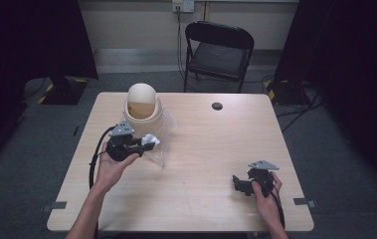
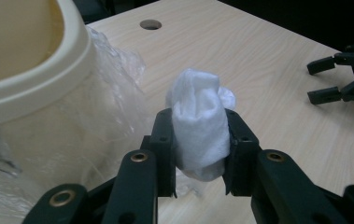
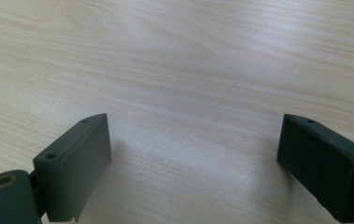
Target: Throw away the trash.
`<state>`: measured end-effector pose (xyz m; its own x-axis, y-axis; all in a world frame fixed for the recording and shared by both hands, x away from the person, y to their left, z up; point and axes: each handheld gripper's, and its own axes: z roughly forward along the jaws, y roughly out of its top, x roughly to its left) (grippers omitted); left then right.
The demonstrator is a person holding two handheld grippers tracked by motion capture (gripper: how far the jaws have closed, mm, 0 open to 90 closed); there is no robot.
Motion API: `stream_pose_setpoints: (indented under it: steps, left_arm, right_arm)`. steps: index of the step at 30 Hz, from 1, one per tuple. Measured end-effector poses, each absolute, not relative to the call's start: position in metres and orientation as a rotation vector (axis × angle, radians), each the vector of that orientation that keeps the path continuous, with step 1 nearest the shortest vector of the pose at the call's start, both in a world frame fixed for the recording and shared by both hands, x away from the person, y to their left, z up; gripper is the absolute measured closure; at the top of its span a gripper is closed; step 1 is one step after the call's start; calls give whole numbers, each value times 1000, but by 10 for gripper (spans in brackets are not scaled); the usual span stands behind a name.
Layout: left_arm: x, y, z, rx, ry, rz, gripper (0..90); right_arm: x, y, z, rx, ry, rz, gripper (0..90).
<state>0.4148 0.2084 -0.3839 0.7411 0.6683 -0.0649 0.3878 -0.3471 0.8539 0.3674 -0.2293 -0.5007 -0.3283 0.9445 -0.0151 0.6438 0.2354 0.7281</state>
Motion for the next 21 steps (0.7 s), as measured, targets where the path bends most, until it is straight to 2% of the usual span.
stream_pose_setpoints:
  steps: [21]
  left_arm:
    - [454, 227, -355, 1916, 869, 383, 701]
  right_arm:
    - [367, -229, -501, 1453, 2058, 876, 89]
